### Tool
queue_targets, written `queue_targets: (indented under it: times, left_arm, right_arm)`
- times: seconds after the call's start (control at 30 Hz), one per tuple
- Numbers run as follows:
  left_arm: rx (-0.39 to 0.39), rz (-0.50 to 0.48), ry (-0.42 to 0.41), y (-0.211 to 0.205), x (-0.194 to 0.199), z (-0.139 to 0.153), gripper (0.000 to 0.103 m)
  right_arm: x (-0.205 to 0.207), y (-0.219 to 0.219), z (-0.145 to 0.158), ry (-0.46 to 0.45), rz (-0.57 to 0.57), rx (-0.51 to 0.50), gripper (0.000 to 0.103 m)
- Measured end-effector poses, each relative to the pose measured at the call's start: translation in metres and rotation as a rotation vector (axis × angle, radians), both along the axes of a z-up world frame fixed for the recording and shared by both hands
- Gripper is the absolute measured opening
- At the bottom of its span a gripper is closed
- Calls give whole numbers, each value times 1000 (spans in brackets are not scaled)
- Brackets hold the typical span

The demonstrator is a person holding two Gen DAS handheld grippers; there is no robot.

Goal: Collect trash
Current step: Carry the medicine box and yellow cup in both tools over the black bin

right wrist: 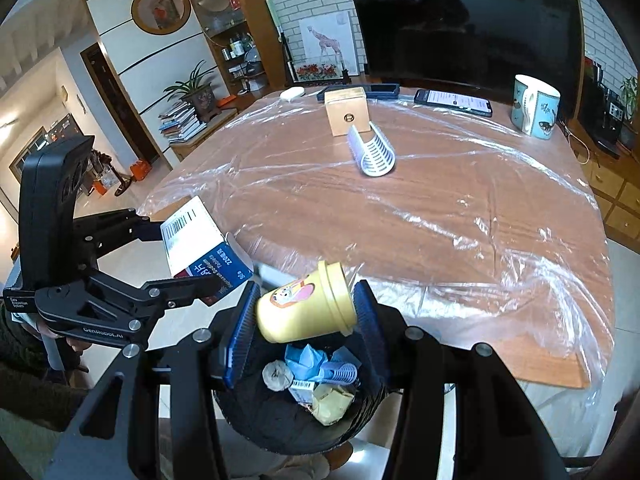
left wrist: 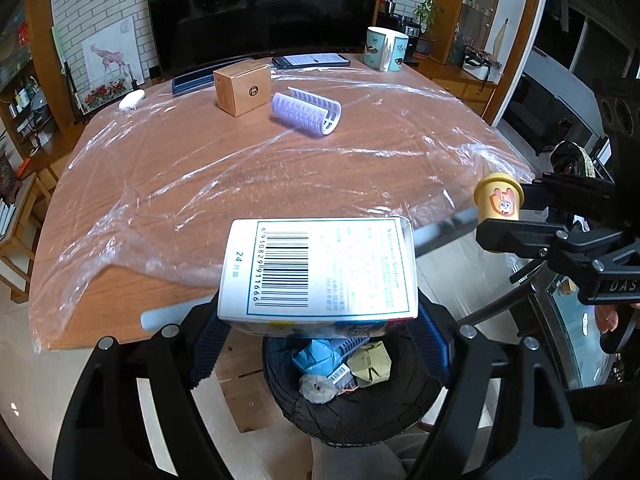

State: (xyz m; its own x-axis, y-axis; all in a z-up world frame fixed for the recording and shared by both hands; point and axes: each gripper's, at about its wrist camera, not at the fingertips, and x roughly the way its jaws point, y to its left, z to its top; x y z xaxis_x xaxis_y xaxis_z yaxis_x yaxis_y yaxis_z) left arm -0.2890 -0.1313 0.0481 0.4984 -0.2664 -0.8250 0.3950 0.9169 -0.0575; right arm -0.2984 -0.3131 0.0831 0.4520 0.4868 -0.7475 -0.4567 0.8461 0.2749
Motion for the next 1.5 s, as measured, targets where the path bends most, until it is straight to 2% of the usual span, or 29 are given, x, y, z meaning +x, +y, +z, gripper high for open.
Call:
queue_targets:
  times: [0.7, 1.5]
  left_arm:
    - [88, -2, 10, -14, -37, -19, 81]
    - [218, 0, 32, -24, -44, -49, 81]
  right_arm:
    - [-31, 1, -24, 72, 32, -12, 49]
    - [-36, 15, -60, 128, 53, -95, 49]
